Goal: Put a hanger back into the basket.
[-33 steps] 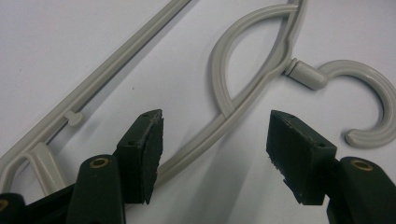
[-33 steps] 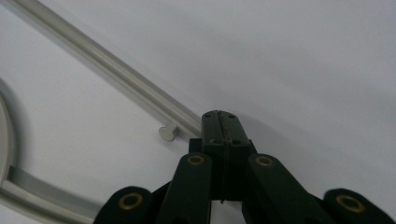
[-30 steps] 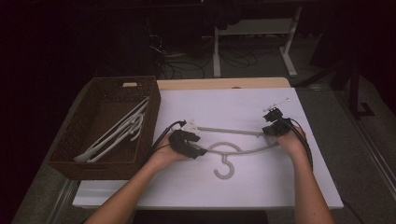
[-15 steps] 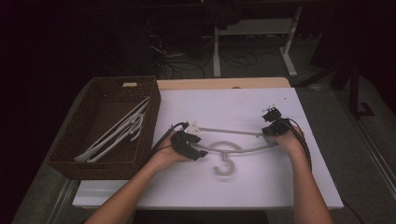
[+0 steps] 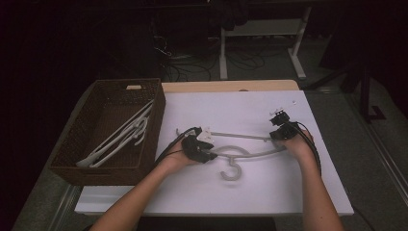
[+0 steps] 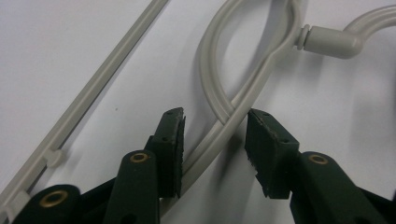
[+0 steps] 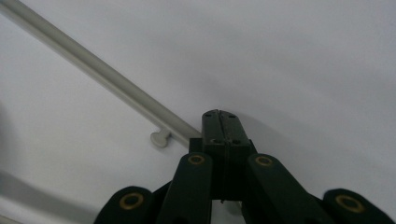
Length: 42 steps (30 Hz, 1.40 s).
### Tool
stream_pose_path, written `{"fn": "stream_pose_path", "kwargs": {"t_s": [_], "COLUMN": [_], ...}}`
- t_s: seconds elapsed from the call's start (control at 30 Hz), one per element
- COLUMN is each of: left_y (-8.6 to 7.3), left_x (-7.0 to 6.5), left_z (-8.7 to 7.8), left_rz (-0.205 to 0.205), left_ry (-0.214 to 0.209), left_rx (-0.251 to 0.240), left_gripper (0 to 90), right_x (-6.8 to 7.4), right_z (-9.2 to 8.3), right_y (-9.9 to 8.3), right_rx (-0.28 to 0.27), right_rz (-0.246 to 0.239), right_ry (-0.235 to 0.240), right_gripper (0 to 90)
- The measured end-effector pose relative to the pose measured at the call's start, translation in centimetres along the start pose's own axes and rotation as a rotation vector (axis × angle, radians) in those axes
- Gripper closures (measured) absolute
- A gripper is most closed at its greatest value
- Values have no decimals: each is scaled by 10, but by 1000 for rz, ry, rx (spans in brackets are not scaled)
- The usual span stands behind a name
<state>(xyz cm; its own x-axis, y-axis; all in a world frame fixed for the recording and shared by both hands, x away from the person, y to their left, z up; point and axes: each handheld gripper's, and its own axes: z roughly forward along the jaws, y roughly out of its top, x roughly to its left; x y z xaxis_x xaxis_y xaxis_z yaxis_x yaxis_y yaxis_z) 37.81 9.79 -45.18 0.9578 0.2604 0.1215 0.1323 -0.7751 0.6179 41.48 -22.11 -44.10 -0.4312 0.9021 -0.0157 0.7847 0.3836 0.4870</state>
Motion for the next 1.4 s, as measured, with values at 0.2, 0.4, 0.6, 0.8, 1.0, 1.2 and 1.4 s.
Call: {"fn": "stream_pose_path", "kwargs": {"t_s": [0.2,0.4,0.6,0.8,1.0,1.2,1.4], "left_y": [3,5,7,7,8,8,18], "left_x": [-4,-9,-11,-9,-6,3,10], "left_z": [0,0,0,-1,-12,-28,-52], "left_rz": [79,141,137,99,22,-89,-198], "left_ry": [7,20,-2,-21,-44,-47,-45], "left_rx": [18,29,39,43,21,-15,-62], "left_gripper": [659,689,800,821,822,823,823], "right_x": [0,0,-2,1,2,6,12], "right_z": [0,0,-18,-44,-56,-74,-83], "right_y": [1,3,9,14,9,-5,-25], "right_rx": [6,10,-129,-240,-277,-317,-351], "right_rz": [-3,-15,11,8,9,9,-5], "right_ry": [10,13,45,53,73,116,147], "right_gripper": [898,896,804,660,538,402,307]}}
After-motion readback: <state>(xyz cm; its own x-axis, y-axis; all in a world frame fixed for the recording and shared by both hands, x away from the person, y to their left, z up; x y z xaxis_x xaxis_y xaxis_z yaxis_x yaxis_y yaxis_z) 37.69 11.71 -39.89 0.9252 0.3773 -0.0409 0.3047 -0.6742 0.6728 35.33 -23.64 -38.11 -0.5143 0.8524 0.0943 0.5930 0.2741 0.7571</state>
